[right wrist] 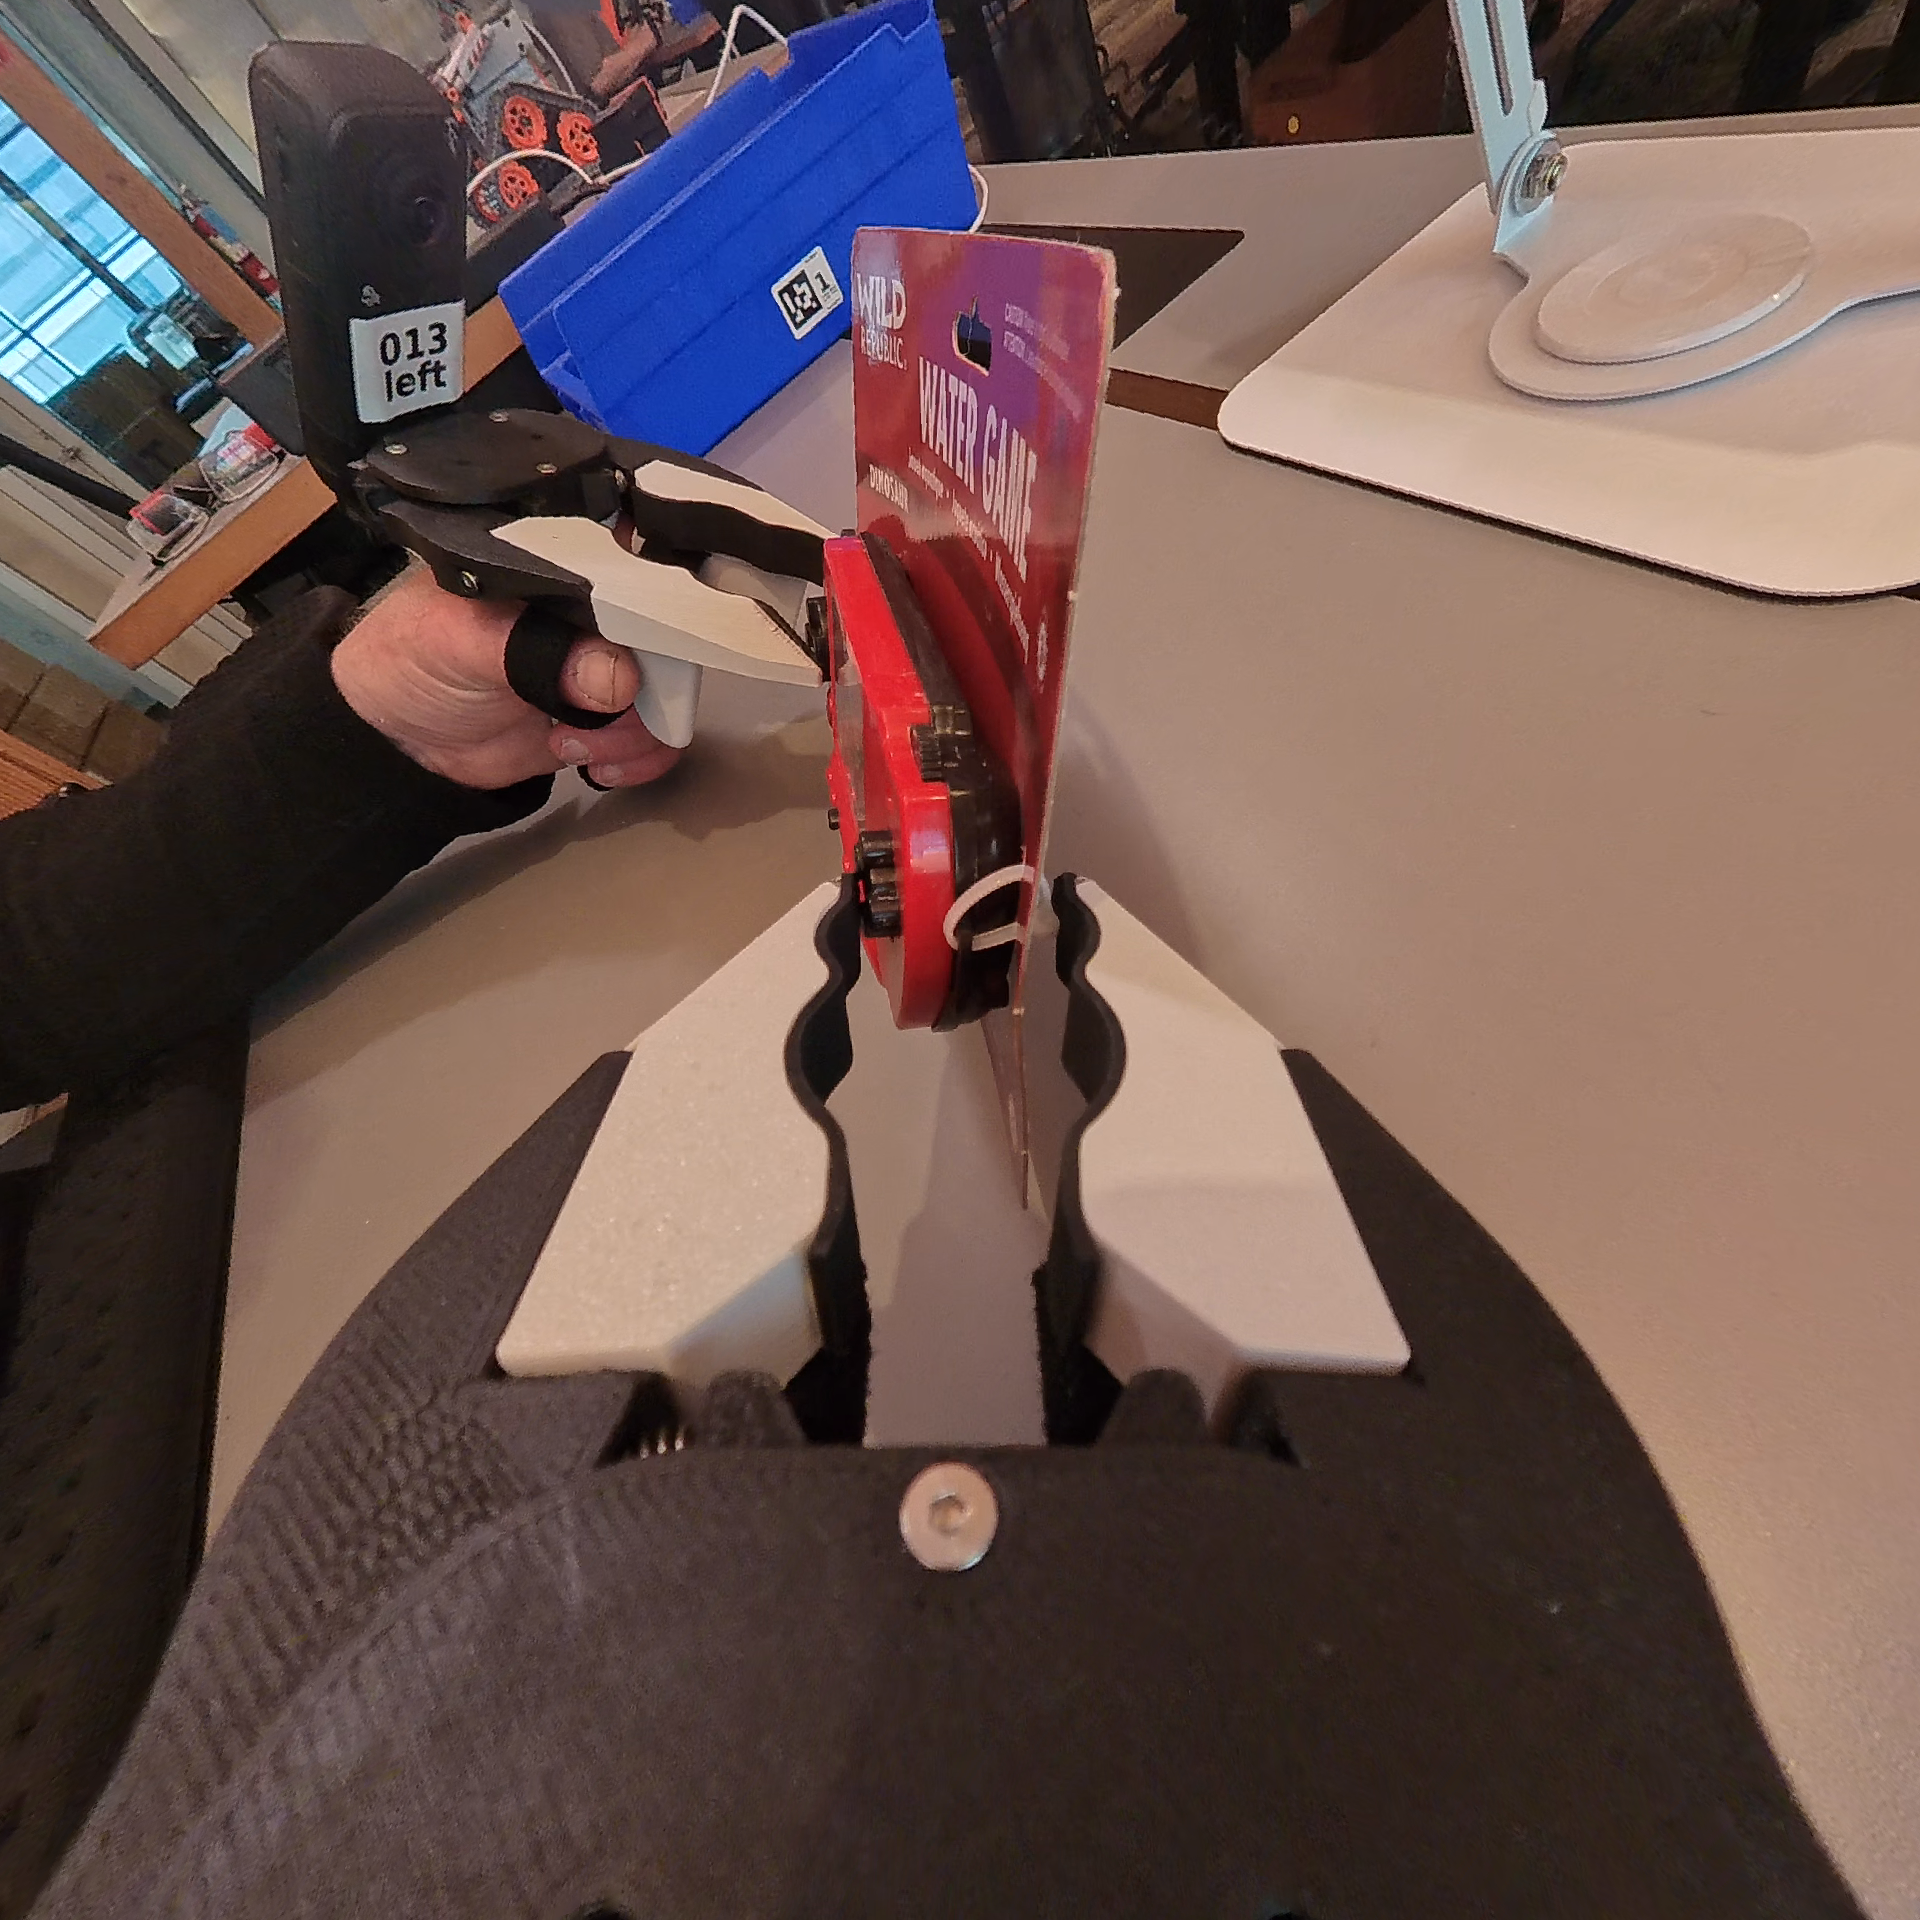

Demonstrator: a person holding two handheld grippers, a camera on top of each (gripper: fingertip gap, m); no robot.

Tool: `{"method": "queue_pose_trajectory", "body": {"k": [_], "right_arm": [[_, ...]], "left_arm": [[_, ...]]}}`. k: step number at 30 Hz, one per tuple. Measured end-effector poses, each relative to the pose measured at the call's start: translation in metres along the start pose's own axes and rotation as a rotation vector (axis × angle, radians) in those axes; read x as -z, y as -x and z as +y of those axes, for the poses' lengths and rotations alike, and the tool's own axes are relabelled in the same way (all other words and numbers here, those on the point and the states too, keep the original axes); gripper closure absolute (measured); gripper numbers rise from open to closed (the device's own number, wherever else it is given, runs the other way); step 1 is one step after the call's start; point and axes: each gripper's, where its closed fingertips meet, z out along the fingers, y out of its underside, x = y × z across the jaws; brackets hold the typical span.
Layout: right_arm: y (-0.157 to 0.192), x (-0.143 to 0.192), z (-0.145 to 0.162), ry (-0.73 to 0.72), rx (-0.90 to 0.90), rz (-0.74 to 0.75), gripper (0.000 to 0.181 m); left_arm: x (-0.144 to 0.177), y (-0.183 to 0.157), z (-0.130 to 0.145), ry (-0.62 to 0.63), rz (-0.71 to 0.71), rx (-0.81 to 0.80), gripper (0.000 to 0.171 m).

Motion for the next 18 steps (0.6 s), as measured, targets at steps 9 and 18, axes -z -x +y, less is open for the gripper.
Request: {"method": "queue_pose_trajectory", "body": {"k": [9, 18], "right_arm": [[0.001, 0.0, -0.002, -0.017, 0.002, -0.008, 0.145], [0.008, -0.004, 0.008, 0.012, -0.023, -0.092, 0.147]], "left_arm": [[0.0, 0.0, 0.0, -0.001, 0.0, 0.001, 0.122], [0.005, 0.001, 0.0, 0.046, -0.019, -0.033, 0.123]]}}
